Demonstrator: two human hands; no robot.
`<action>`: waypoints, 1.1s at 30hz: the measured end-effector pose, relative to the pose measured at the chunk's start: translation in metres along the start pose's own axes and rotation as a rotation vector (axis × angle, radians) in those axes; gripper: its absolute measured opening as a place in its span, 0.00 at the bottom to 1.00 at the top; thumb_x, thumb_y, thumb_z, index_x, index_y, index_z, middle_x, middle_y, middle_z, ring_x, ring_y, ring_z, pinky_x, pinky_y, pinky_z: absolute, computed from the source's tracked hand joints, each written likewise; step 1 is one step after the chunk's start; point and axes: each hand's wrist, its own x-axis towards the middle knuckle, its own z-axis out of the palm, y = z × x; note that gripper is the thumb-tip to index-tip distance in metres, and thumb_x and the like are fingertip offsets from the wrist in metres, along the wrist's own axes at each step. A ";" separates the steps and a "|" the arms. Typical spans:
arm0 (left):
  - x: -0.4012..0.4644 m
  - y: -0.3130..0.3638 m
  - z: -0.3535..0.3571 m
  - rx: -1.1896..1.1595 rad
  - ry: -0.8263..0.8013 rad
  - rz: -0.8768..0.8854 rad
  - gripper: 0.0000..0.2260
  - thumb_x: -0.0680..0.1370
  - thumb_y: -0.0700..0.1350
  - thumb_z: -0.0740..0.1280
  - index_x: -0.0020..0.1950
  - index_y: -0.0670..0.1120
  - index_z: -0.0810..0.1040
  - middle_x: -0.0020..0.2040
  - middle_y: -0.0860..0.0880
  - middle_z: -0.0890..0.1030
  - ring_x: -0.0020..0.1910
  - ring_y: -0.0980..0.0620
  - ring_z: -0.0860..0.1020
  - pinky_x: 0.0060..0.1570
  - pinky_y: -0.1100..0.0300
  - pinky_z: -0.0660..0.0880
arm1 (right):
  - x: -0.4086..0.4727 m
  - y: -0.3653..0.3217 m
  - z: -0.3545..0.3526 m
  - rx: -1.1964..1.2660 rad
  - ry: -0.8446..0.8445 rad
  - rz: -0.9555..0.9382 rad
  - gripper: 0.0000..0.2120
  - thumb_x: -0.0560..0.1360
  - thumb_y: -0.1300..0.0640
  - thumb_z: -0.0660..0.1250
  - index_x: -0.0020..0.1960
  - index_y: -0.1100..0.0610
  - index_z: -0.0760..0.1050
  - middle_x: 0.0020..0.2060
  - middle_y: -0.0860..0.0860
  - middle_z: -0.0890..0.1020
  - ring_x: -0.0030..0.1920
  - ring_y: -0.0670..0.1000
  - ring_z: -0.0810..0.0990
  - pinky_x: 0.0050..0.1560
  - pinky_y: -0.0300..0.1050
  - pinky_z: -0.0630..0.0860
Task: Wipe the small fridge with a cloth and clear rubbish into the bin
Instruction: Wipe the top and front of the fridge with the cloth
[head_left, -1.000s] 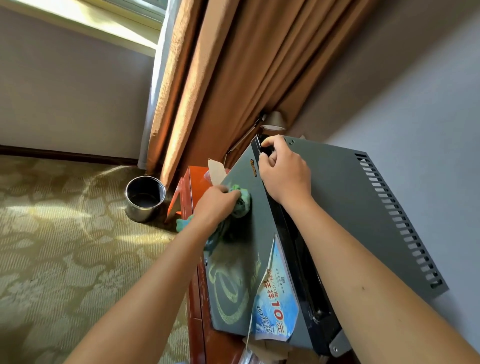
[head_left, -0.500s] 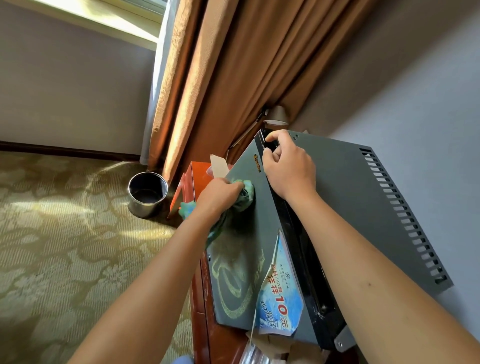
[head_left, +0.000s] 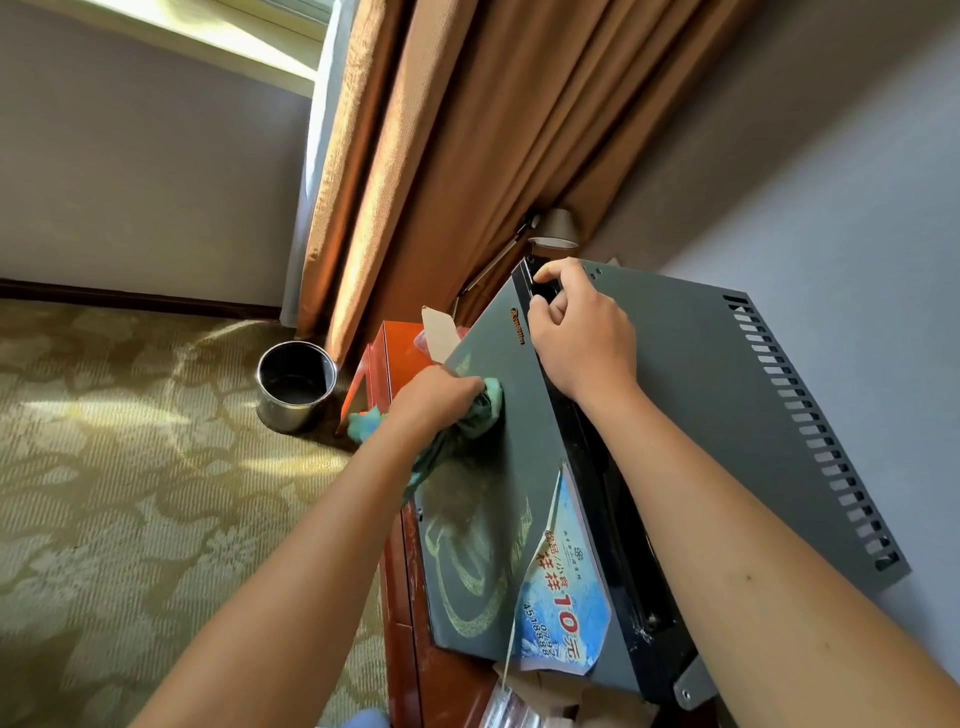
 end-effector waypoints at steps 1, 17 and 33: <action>-0.001 0.004 0.000 -0.005 -0.006 0.020 0.15 0.79 0.56 0.64 0.53 0.46 0.80 0.44 0.48 0.80 0.43 0.52 0.80 0.41 0.57 0.76 | 0.000 0.000 0.000 -0.004 0.002 -0.005 0.07 0.79 0.50 0.61 0.57 0.44 0.71 0.33 0.44 0.77 0.39 0.54 0.78 0.41 0.49 0.76; 0.009 -0.002 -0.001 0.036 0.007 -0.009 0.14 0.79 0.55 0.63 0.55 0.46 0.78 0.46 0.47 0.80 0.43 0.51 0.79 0.41 0.57 0.76 | 0.000 0.000 0.000 0.002 0.001 -0.001 0.08 0.78 0.51 0.61 0.57 0.44 0.71 0.30 0.44 0.76 0.38 0.53 0.78 0.41 0.50 0.75; -0.006 0.020 0.000 0.033 0.063 0.092 0.15 0.80 0.57 0.60 0.53 0.48 0.79 0.45 0.49 0.81 0.43 0.52 0.79 0.37 0.58 0.73 | 0.000 -0.001 0.000 -0.004 0.005 -0.008 0.07 0.78 0.51 0.61 0.56 0.45 0.71 0.30 0.45 0.76 0.37 0.52 0.77 0.40 0.50 0.76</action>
